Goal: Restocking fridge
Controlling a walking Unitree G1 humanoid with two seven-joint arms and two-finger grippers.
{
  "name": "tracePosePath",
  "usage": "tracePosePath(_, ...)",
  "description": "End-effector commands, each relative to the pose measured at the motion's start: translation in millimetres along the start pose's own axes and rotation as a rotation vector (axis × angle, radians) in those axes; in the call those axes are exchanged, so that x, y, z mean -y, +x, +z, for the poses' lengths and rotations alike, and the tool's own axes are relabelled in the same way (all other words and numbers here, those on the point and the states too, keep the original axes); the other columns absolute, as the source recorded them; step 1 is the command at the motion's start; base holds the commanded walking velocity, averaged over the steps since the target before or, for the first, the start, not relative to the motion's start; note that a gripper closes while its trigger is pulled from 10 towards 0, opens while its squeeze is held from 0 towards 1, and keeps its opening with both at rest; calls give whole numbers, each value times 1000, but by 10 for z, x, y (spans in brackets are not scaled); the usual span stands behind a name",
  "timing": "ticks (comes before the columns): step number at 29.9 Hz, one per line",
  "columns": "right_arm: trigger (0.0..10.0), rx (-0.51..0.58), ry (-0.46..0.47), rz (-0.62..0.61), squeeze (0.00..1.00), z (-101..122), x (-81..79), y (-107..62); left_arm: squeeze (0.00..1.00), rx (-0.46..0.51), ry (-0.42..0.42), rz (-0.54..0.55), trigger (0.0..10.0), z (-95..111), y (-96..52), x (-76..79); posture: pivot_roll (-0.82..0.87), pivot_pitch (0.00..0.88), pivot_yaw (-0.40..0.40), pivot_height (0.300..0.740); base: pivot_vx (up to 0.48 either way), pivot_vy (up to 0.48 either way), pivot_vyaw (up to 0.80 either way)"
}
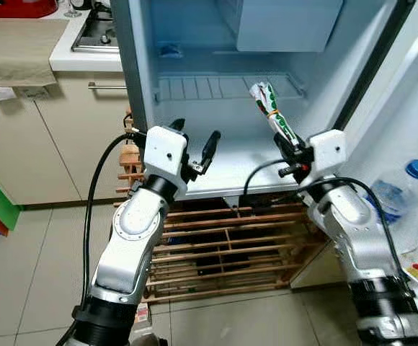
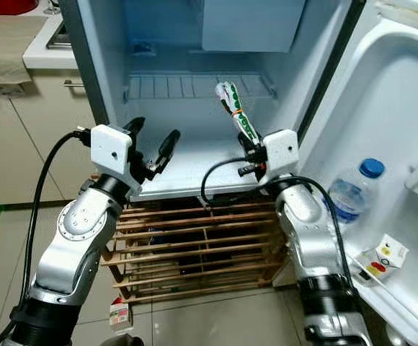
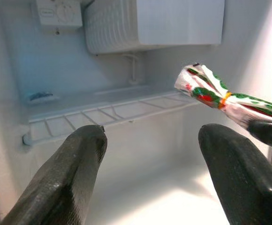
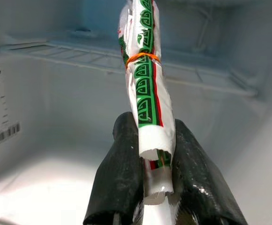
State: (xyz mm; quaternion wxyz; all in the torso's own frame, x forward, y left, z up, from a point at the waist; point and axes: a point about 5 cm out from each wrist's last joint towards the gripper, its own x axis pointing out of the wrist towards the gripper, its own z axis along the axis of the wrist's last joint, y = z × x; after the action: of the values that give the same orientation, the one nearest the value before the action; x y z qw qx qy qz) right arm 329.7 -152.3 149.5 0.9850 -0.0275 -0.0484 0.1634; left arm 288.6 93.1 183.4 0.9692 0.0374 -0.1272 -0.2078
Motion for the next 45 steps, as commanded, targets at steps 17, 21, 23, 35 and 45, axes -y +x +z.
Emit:
tracePosePath(17,10000,-135,297,-65,0,-223,-287,365,0,-66,18,-117,10000,46,-436,65,47,278,-38,740,0,0,0)
tracePosePath(21,10000,-175,265,-92,0,-237,-319,476,0,-81,-1,-132,10000,49,-511,142,51,308,-36,740,0,0,0)
tracePosePath(23,10000,-158,243,-85,0,-155,-365,564,0,-80,-9,-145,10000,58,-570,194,52,319,-39,740,0,0,0)
tracePosePath(35,10000,-115,147,-172,482,134,-431,862,0,-129,35,-195,10000,23,-873,281,61,360,-62,740,0,0,0)
tracePosePath(45,10000,-78,131,-200,1000,280,-381,944,0,-77,89,-43,10000,94,-1017,100,55,359,-67,740,0,0,0)
